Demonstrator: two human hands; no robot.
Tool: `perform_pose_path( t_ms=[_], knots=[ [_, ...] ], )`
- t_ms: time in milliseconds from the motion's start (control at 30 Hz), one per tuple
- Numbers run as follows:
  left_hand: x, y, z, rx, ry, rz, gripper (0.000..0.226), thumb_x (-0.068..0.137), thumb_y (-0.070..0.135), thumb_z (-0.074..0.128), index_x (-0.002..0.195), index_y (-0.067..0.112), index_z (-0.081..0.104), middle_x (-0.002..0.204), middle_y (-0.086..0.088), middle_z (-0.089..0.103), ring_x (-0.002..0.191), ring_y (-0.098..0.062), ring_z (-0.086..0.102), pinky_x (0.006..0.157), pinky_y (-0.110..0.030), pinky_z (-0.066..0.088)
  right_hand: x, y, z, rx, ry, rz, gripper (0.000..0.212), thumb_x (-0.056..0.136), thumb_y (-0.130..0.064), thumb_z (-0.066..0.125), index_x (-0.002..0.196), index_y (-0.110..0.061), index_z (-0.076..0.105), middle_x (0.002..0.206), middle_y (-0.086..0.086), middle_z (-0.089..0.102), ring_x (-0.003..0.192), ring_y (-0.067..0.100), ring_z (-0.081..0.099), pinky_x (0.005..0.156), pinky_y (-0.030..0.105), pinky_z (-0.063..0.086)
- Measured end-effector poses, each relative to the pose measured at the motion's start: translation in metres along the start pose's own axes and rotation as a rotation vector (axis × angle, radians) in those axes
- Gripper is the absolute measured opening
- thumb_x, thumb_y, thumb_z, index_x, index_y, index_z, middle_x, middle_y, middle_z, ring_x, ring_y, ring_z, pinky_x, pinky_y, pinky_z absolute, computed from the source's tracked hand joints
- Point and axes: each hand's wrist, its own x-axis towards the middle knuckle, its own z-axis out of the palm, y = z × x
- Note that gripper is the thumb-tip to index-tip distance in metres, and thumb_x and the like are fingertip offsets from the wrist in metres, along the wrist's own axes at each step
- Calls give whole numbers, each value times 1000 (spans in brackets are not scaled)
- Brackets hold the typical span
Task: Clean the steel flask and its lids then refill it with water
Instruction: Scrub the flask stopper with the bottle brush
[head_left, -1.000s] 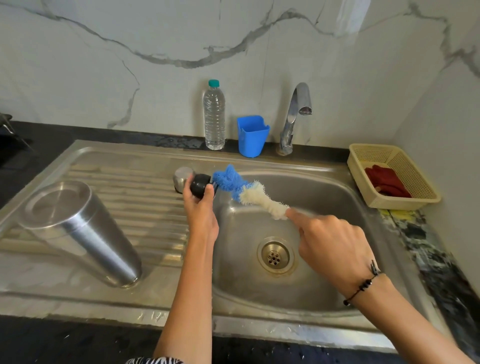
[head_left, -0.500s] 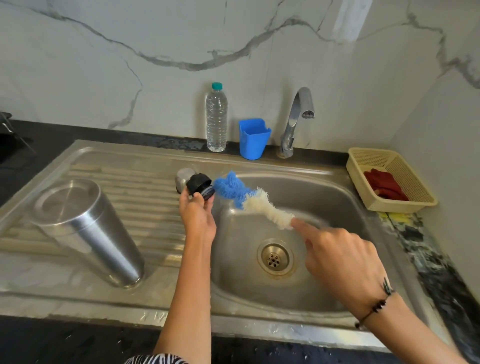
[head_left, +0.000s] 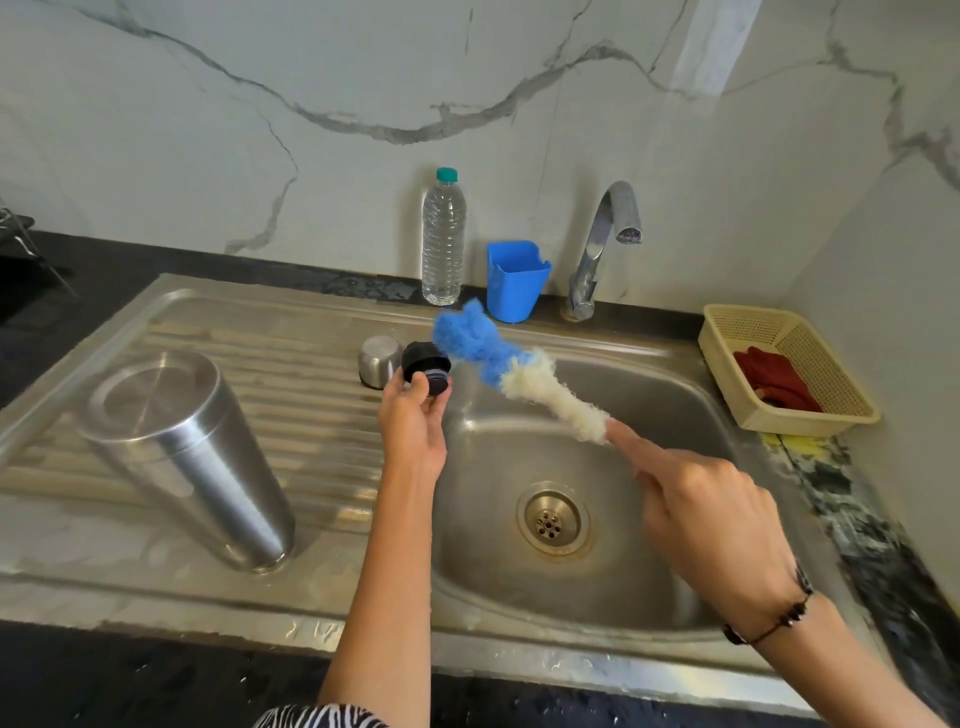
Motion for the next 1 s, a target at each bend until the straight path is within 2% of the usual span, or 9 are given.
perform_pose_path(
  t_ms=[133,200,267,400,467,633,767,933,1000],
  knots=[
    [-5,1,10,-15,-55,-2,38,98,-3,42,132,9,52,118,-7,65,104,-17,64,93,-32,52,7,-15,13,-32,18,-83,58,86,-16,54,136,-43,41,81,-1,66,69,33,63,49,33,42],
    [-6,2,11,-35,-74,-20,41,97,-7,41,132,10,52,113,-4,67,100,-15,65,89,-30,53,12,-18,24,-102,12,-90,68,64,-9,75,124,-35,58,57,-1,58,44,31,56,38,25,29],
    [-9,4,11,-63,-60,-35,42,96,-8,39,134,7,50,113,-4,65,95,-14,66,81,-26,55,15,-16,32,-114,24,-85,72,47,-4,81,112,-30,67,45,-3,49,30,29,46,34,20,22],
    [-4,8,5,-197,46,-51,37,99,-5,34,136,-5,41,128,-20,54,109,-28,59,89,-36,49,9,2,40,-90,20,-39,61,69,-9,71,123,-33,59,59,-1,59,44,31,55,36,27,35],
    [-3,10,6,-210,26,-47,35,100,-4,34,134,-4,42,123,-23,54,114,-33,55,89,-37,49,8,11,41,-58,10,-27,53,82,-11,59,129,-35,54,68,1,63,55,33,58,42,32,41],
    [-7,10,19,-206,-11,-60,31,99,-3,36,129,-4,46,107,-17,59,110,-31,58,93,-37,49,12,17,44,27,110,-56,52,75,-2,64,121,-26,62,59,2,61,42,31,53,31,29,37],
    [-10,6,16,-124,17,-101,34,98,-5,36,129,0,50,102,-6,64,89,-15,64,76,-27,54,11,9,45,4,131,-137,51,69,-12,55,117,-28,64,52,-3,53,36,28,49,26,29,35],
    [-5,4,13,-209,56,-84,36,100,-2,36,136,-3,43,126,-19,55,115,-28,56,87,-36,50,15,16,50,2,183,-92,50,69,-9,57,114,-27,66,53,-3,58,37,28,51,25,29,36],
    [-7,5,15,-182,50,-76,36,100,-2,36,135,-2,45,117,-14,60,108,-25,60,81,-33,52,14,16,48,4,190,-126,47,71,-12,52,114,-27,66,53,-3,57,36,27,51,26,27,34]
  ],
)
